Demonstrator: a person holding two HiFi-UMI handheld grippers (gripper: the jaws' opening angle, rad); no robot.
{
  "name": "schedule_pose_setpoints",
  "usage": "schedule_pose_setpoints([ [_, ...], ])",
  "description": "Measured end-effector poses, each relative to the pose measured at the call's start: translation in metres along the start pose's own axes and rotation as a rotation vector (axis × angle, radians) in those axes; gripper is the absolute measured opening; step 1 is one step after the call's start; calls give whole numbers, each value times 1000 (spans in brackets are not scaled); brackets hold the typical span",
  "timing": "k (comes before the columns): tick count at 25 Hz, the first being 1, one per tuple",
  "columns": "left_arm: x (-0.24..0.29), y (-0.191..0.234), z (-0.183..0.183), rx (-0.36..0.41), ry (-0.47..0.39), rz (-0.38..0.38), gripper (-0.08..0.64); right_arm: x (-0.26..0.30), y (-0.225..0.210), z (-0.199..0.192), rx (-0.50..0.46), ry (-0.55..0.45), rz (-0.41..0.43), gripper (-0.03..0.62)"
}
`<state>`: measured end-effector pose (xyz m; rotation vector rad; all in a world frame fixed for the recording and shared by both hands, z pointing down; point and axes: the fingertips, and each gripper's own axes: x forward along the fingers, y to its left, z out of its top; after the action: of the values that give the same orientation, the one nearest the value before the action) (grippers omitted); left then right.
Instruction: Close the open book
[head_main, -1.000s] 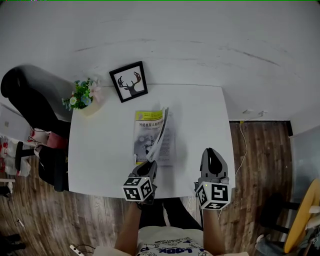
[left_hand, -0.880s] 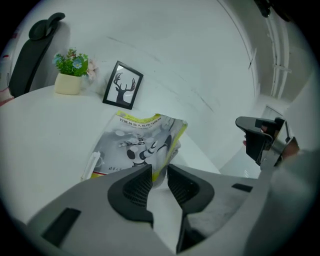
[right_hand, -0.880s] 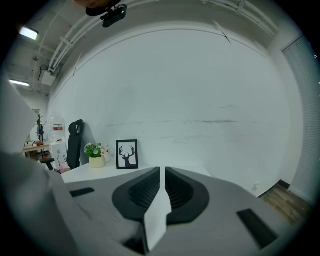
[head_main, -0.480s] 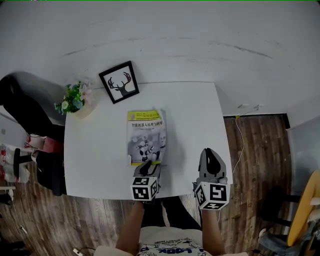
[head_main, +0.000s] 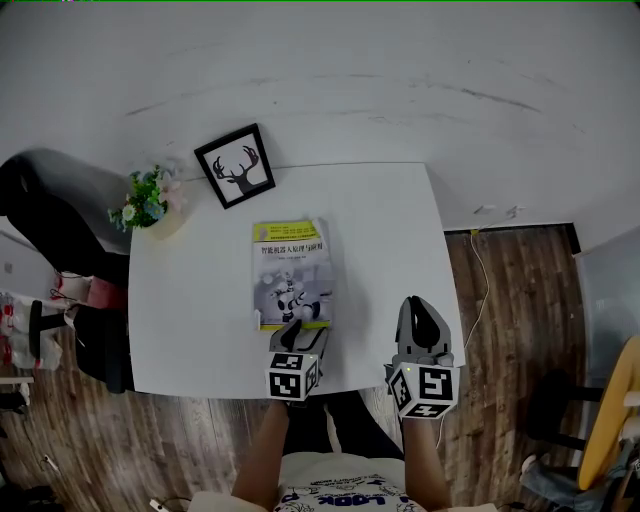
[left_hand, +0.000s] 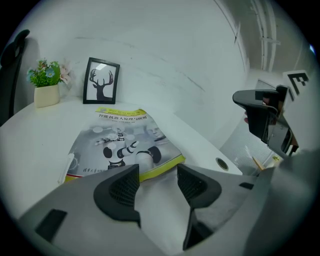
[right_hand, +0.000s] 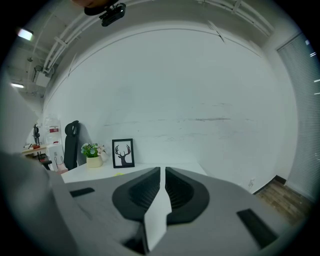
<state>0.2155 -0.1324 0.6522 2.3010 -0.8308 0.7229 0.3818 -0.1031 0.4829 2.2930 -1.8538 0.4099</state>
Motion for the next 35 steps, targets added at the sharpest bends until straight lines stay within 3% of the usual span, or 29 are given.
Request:
schedule_pose_setpoints([
  [8, -7, -15, 10, -14, -22, -41, 233, 5, 5, 12, -8, -21, 27, 31],
  [15, -27, -33, 51, -13, -141, -77, 232, 11, 15, 32, -19, -59, 67, 31],
  [19, -51, -24, 86, 1, -251, -12, 215, 13, 23, 48, -19, -92, 96, 31],
  [28, -140, 9, 175, 54, -543, 149, 61, 14, 43, 91, -34, -184, 150, 31],
  [35, -204, 21, 218, 74, -697, 233, 54, 12, 62, 122, -50, -253, 193, 31],
])
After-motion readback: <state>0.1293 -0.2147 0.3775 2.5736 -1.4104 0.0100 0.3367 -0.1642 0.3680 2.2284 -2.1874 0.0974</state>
